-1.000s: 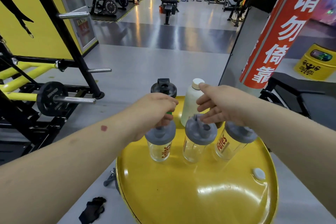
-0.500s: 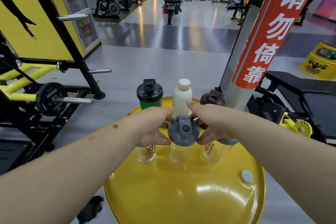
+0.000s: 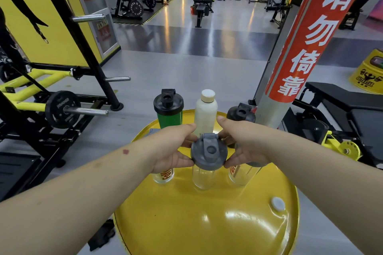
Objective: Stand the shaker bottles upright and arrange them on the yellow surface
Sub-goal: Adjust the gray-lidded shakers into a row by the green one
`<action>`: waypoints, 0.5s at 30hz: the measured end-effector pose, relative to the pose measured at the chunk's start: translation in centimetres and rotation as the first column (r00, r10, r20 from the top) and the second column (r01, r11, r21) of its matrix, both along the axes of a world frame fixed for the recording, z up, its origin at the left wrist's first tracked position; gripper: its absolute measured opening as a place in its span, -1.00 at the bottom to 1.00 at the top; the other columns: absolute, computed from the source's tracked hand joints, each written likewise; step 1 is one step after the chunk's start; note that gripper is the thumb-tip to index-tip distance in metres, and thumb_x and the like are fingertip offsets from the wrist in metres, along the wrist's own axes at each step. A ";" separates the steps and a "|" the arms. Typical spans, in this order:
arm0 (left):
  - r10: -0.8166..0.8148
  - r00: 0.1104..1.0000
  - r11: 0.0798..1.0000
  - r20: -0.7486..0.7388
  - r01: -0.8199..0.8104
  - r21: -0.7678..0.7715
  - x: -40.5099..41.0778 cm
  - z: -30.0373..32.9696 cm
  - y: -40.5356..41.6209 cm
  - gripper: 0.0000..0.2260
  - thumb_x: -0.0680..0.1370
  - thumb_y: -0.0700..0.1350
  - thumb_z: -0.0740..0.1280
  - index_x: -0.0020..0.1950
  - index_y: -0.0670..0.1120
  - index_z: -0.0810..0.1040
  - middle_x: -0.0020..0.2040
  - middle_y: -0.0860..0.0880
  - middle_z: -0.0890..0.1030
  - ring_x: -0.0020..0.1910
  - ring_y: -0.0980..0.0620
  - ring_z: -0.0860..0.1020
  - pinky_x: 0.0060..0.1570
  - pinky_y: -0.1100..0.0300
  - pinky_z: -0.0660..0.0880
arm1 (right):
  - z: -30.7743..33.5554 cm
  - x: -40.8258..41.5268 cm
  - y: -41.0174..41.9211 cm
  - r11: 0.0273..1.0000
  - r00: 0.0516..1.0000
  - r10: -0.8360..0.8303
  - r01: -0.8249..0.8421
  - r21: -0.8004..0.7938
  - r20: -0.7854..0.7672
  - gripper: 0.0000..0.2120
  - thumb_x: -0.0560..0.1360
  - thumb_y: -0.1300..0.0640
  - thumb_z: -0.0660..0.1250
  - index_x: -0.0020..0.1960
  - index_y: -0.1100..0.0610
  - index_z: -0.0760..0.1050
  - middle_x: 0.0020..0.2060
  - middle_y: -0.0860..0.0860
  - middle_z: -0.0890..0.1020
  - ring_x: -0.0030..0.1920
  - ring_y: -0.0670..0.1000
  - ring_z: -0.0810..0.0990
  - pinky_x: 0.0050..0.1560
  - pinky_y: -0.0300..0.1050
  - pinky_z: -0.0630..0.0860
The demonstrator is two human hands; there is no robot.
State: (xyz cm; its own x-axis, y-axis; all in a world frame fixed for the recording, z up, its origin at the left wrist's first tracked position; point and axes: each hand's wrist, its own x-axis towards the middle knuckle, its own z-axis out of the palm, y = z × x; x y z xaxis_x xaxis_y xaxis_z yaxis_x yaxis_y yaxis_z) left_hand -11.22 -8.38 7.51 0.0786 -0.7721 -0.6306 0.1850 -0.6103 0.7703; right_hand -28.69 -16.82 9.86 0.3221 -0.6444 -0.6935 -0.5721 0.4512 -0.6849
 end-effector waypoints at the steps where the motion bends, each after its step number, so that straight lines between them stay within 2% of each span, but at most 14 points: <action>1: -0.003 1.000 1.000 0.005 0.003 0.001 0.0 0.0 0.0 -0.46 0.63 0.17 0.25 0.42 -0.21 0.47 0.37 -0.15 0.51 0.24 -0.37 0.57 0.30 -0.18 0.50 | 0.0 0.0 0.1 1.000 1.000 -0.004 0.004 -0.002 0.002 -0.25 0.59 -0.35 0.14 0.56 0.16 0.30 0.52 0.13 0.40 0.20 0.39 0.62 0.17 0.20 0.64; 6: 0.003 1.000 1.000 0.024 -0.003 0.006 0.2 0.2 0.1 -0.48 0.63 0.16 0.25 0.41 -0.20 0.49 0.36 -0.13 0.52 0.22 -0.35 0.59 0.29 -0.15 0.51 | -0.2 0.1 0.2 1.000 1.000 -0.020 0.020 0.014 0.018 -0.25 0.60 -0.34 0.15 0.57 0.17 0.28 0.54 0.14 0.37 0.21 0.39 0.62 0.19 0.23 0.62; 10: 0.003 1.000 1.000 0.018 -0.003 0.005 0.2 0.5 0.4 -0.51 0.65 0.14 0.24 0.40 -0.19 0.51 0.22 -0.09 0.55 0.17 -0.32 0.62 0.26 -0.12 0.54 | -0.3 0.1 0.2 1.000 1.000 -0.011 0.011 0.001 0.013 -0.24 0.59 -0.35 0.15 0.60 0.13 0.24 0.56 0.13 0.35 0.23 0.39 0.61 0.18 0.22 0.63; 15: -0.008 1.000 1.000 0.006 0.008 0.017 0.5 0.6 0.4 -0.51 0.64 0.14 0.25 0.38 -0.20 0.50 0.28 -0.13 0.55 0.17 -0.35 0.62 0.26 -0.14 0.54 | -0.4 0.0 -0.1 1.000 1.000 -0.004 0.004 0.005 0.000 -0.23 0.58 -0.36 0.15 0.59 0.14 0.26 0.55 0.13 0.36 0.24 0.39 0.61 0.22 0.23 0.60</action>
